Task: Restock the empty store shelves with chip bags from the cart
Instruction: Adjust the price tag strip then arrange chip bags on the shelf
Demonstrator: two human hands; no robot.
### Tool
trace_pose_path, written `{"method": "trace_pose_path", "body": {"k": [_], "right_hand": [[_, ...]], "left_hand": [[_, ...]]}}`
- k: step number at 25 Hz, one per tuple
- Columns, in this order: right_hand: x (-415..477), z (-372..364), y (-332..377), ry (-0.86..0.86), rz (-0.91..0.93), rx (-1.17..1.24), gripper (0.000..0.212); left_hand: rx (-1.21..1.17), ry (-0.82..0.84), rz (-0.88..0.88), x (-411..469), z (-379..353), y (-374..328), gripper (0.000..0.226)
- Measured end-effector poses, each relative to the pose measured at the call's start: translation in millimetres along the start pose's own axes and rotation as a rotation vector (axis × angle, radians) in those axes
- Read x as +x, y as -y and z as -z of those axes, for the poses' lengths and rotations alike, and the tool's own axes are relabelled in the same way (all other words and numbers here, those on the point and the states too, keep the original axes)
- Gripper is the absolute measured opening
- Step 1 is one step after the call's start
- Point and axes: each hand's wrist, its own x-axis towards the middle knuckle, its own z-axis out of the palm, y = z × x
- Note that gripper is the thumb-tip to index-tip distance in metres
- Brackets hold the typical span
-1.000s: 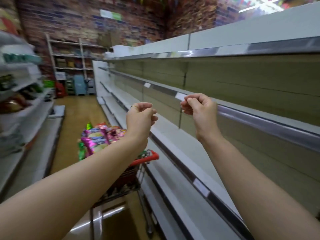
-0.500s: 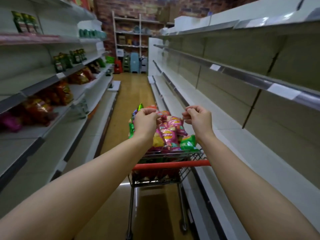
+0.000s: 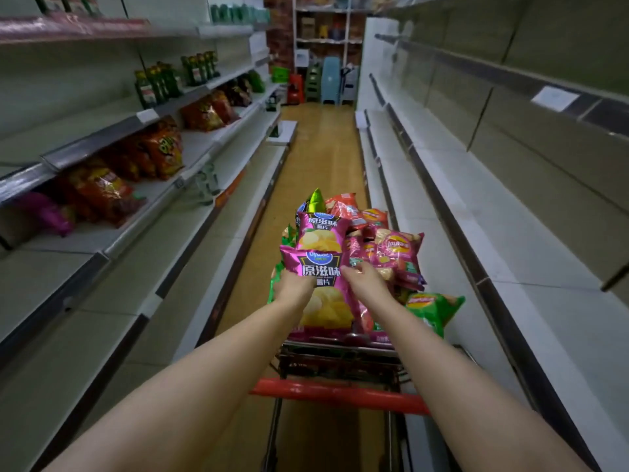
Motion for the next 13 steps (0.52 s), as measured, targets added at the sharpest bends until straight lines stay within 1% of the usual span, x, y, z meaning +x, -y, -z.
{"method": "trace_pose_path", "body": {"k": [1, 3, 5, 6, 7, 9, 13], "right_hand": [[11.3, -5.7, -5.7, 0.042, -0.025, -0.028, 0.043], [27.4, -15.8, -14.7, 0.116, -0.073, -0.031, 0.059], [39.0, -23.4, -22.8, 0.157, -0.117, -0.011, 0.067], [41.9, -27.0, -25.4, 0.166, -0.125, -0.001, 0.069], [44.4, -29.8, -27.4, 0.178, -0.122, 0.005, 0.068], [47.0, -33.6, -29.8, 0.191, -0.102, 0.009, 0.058], [43.8, -31.4, -24.7, 0.17, -0.108, 0.089, 0.043]], "left_hand": [[0.033, -0.017, 0.044, 22.4, -4.8, 12.3, 0.06], [0.061, -0.035, 0.129, 53.3, -10.3, 29.4, 0.07], [0.043, -0.028, 0.164, 62.5, -11.2, 32.3, 0.071], [0.022, -0.012, 0.163, 49.3, -9.5, 20.9, 0.065], [0.005, 0.015, 0.163, 38.6, -9.5, 12.3, 0.053], [-0.013, 0.037, 0.149, 16.1, -9.0, -3.5, 0.029], [-0.053, 0.011, 0.103, 6.1, -12.1, -8.8, 0.025]]}}
